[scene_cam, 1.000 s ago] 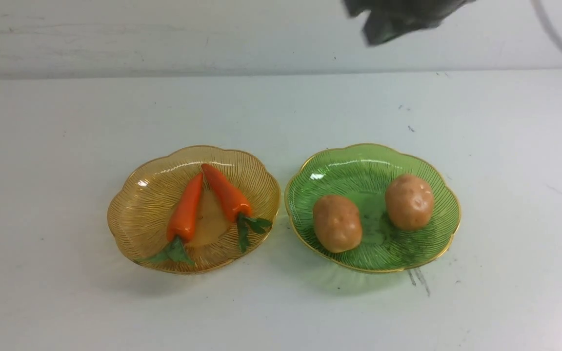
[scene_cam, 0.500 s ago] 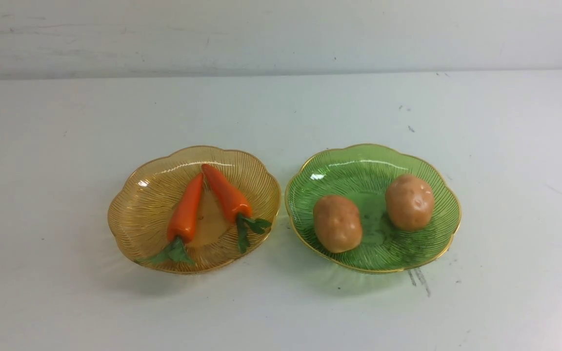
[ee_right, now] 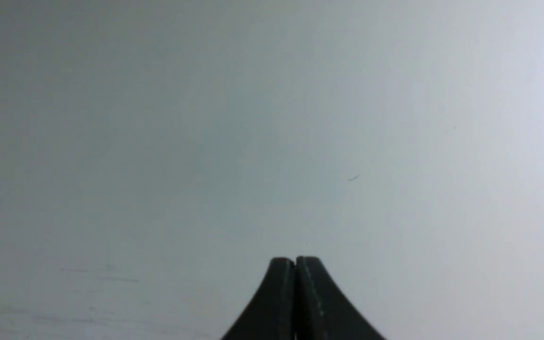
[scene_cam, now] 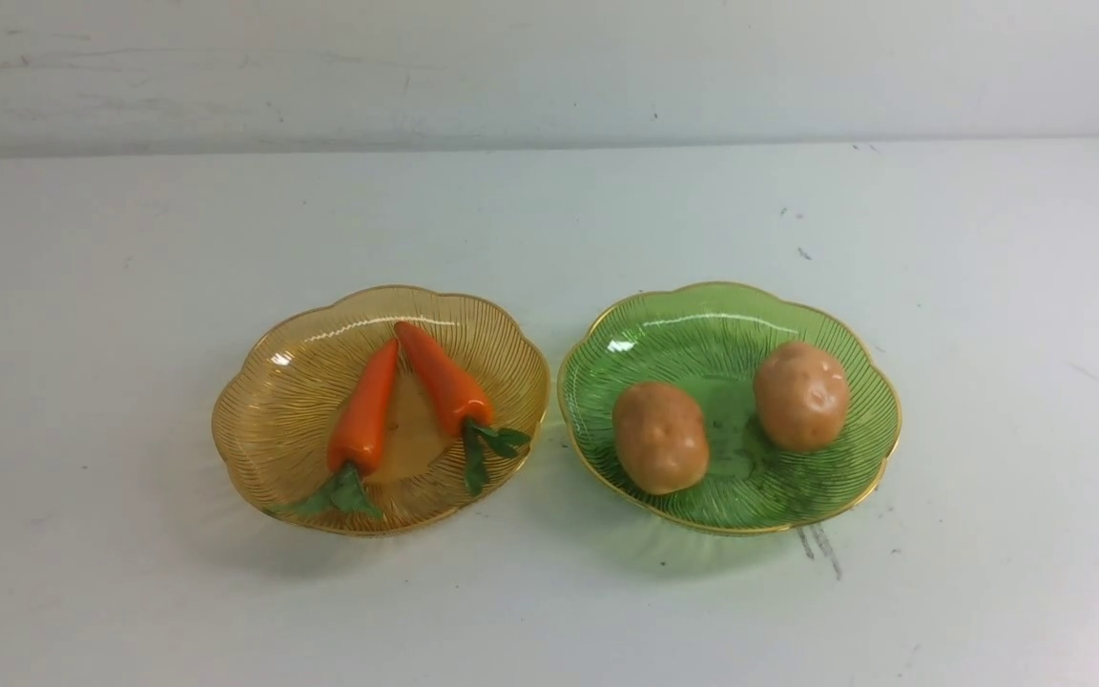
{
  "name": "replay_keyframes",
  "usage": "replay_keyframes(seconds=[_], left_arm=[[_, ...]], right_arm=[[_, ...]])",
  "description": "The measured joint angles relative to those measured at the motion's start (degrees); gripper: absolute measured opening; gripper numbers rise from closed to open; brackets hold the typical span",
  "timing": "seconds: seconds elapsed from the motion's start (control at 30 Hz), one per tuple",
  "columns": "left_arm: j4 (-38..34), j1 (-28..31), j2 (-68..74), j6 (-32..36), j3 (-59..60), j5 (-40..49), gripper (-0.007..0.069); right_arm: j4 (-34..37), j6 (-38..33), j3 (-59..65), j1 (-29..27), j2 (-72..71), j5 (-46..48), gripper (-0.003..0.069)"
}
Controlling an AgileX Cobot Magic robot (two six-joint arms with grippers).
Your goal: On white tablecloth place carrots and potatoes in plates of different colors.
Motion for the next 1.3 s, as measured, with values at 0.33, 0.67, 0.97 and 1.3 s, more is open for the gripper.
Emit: replay_keyframes(seconds=[0.33,0.67,0.97,1.3], left_arm=[[-6.14,0.0,-13.46,-2.82,12.4,-5.57,-0.0004],[-4.36,0.0,-13.75,6.63,17.81,-12.95,-0.0004],[14.36,0.0,-27.19,-7.55,41.23,-26.79,-0.0004],[17.47,0.0,-32.41,-12.38,49.6,-28.47,-0.0004]], right_arm=[[0.0,0.0,0.0,0.0,0.0,1.03,-0.0011],[0.0,0.0,0.0,0.0,0.0,1.03,-0.0011],[0.0,0.0,0.0,0.0,0.0,1.09,-0.0011],[-0.02,0.0,0.0,0.0,0.0,1.11,-0.0011]])
